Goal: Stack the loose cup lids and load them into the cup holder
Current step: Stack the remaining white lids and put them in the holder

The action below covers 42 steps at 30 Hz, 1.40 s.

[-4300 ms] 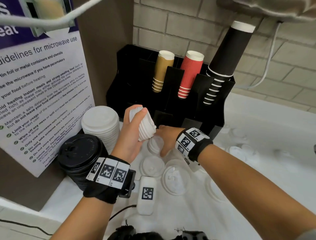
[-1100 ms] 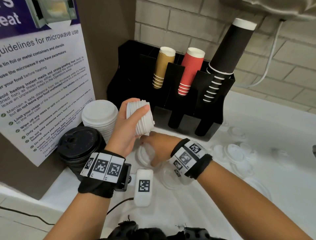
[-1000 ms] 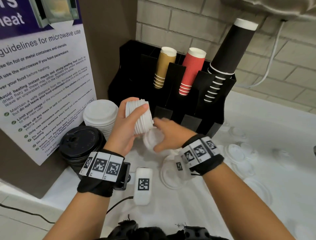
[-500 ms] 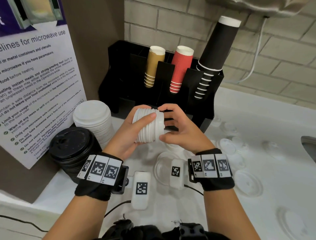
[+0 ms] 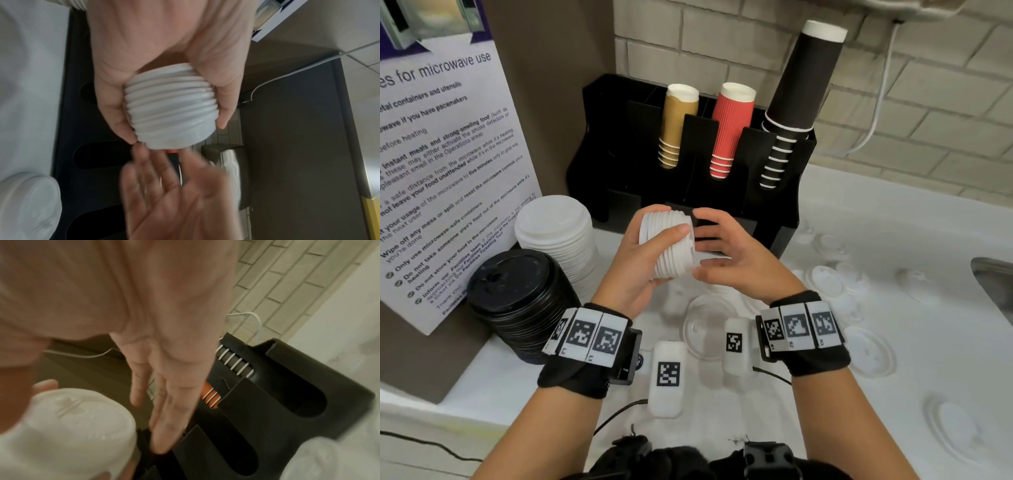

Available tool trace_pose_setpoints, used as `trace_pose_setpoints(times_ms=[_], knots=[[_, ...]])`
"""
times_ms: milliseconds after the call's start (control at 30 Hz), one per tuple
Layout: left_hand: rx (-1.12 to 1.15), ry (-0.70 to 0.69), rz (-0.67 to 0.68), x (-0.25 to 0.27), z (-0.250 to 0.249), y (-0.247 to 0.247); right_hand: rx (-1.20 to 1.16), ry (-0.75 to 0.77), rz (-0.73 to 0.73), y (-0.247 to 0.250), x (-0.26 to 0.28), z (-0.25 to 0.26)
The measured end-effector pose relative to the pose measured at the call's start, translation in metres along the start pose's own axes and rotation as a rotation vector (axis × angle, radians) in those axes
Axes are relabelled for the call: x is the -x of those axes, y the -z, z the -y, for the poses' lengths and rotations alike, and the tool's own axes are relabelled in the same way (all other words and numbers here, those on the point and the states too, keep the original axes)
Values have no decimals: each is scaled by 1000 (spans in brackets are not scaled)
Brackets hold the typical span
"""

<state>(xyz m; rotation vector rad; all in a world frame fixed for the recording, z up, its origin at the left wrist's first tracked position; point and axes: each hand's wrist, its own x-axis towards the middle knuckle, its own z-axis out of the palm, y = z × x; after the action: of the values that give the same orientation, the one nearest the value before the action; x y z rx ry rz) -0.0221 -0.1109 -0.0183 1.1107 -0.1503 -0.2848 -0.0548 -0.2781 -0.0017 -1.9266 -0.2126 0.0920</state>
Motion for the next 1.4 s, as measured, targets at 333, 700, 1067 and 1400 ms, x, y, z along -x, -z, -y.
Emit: trace_pose_setpoints(times_ms=[333,700,1067,1400], knots=[[-13,-9,-57,-5,4,7,1119,-152,389,-39,20,-26],[-60,13,34,-6,8,7,527,-115,88,6,16,-17],[-88,111,202,-2,13,-4,5,83,-28,14,23,3],[-66,62,169,-1,15,-6,11,120,-82,3,19,7]])
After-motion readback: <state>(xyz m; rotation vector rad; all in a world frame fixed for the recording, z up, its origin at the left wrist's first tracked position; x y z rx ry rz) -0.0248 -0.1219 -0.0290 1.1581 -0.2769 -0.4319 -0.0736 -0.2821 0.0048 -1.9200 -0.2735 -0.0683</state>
